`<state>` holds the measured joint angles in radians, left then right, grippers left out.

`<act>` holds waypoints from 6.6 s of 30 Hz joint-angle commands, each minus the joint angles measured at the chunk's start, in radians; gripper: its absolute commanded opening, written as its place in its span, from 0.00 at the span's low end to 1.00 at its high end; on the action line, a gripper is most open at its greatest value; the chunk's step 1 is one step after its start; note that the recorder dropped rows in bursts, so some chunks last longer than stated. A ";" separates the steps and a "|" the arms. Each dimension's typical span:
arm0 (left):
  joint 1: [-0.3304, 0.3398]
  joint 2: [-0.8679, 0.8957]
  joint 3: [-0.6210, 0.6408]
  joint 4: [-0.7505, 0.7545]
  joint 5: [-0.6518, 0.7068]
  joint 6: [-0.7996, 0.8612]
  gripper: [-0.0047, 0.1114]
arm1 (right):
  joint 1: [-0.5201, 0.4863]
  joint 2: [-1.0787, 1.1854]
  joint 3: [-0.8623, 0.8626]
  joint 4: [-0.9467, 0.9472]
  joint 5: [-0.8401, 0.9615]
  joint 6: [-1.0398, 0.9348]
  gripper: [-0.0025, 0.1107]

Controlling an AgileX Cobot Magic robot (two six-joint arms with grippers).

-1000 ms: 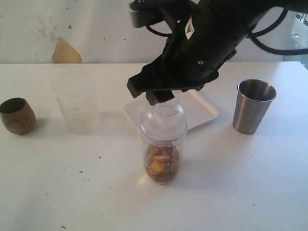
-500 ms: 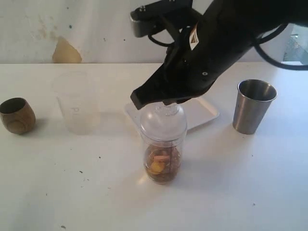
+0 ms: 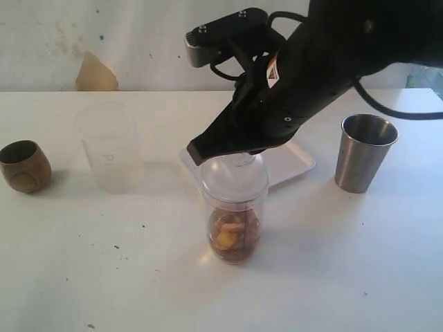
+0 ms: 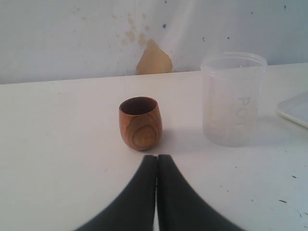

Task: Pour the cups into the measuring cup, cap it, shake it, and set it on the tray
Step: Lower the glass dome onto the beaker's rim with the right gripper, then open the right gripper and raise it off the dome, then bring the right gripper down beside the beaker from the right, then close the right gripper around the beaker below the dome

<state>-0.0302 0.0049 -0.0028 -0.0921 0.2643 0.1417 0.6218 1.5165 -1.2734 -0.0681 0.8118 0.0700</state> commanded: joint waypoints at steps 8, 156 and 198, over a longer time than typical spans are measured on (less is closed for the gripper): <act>-0.001 -0.005 0.003 0.003 -0.010 0.001 0.04 | -0.004 -0.009 0.015 0.011 0.024 -0.025 0.02; -0.001 -0.005 0.003 0.003 -0.010 0.001 0.04 | 0.057 0.131 1.023 0.120 -1.889 -0.060 0.95; -0.001 -0.005 0.003 0.003 -0.010 0.001 0.04 | 0.056 0.412 0.763 0.254 -1.970 -0.035 0.95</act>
<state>-0.0302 0.0049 -0.0028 -0.0921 0.2643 0.1417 0.6784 1.9271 -0.5082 0.1814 -1.1177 0.0226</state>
